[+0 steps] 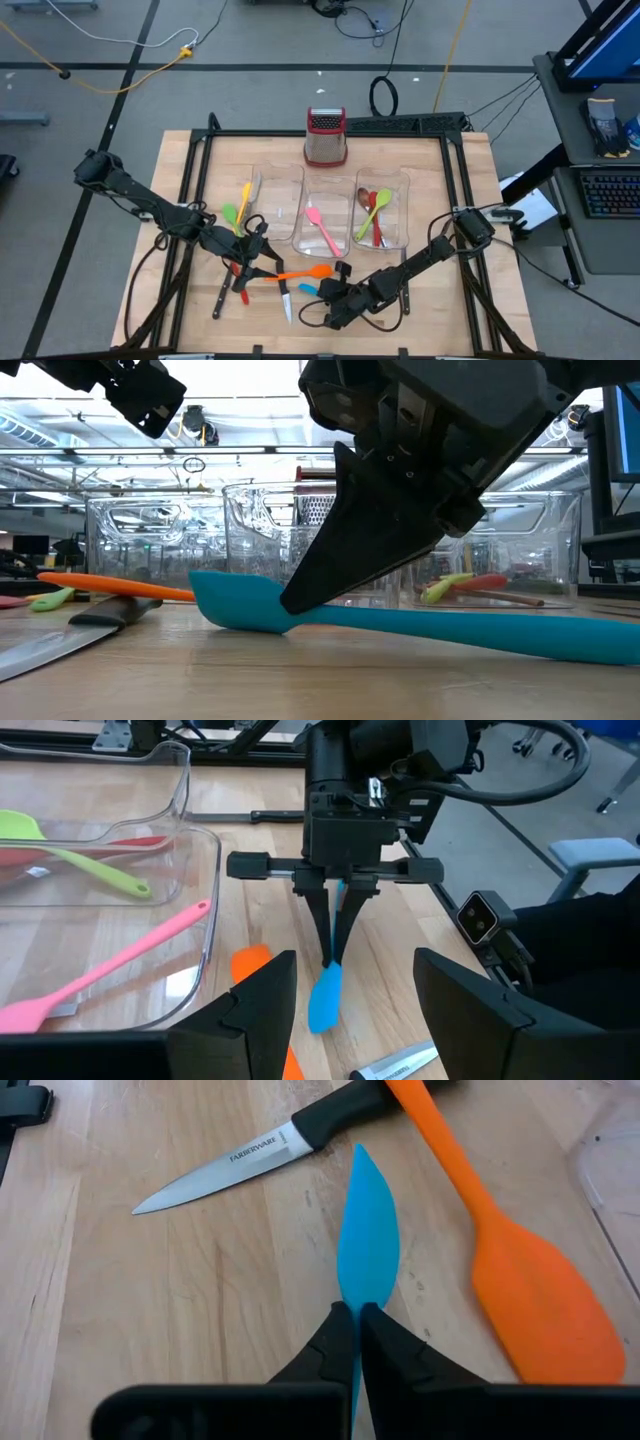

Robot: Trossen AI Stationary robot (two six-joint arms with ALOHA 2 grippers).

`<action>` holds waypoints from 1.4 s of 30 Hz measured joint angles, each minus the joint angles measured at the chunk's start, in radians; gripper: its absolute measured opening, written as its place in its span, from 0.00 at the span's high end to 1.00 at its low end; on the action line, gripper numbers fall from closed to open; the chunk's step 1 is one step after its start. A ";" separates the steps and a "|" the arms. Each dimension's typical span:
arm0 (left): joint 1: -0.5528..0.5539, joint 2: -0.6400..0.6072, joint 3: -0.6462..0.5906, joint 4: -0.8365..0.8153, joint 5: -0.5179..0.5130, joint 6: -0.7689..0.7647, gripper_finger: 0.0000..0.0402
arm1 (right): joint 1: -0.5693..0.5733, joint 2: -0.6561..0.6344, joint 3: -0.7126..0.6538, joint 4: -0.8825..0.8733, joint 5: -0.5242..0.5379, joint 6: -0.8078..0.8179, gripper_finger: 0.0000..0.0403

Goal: Pick & Place Kitchen Items
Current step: Put the blue spatula into the middle transparent bin

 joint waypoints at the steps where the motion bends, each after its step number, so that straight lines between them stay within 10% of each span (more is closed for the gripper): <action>1: 0.000 0.000 0.000 0.000 0.000 0.000 0.48 | 0.000 0.000 0.000 -0.001 0.001 0.000 1.00; 23: 0.000 0.000 0.000 0.000 0.000 0.000 0.48 | -0.055 -0.001 0.000 -0.154 -0.082 0.023 0.85; 42: 0.000 0.000 0.000 -0.006 0.000 -0.001 0.48 | -0.061 -0.002 0.000 -0.175 -0.074 0.060 0.96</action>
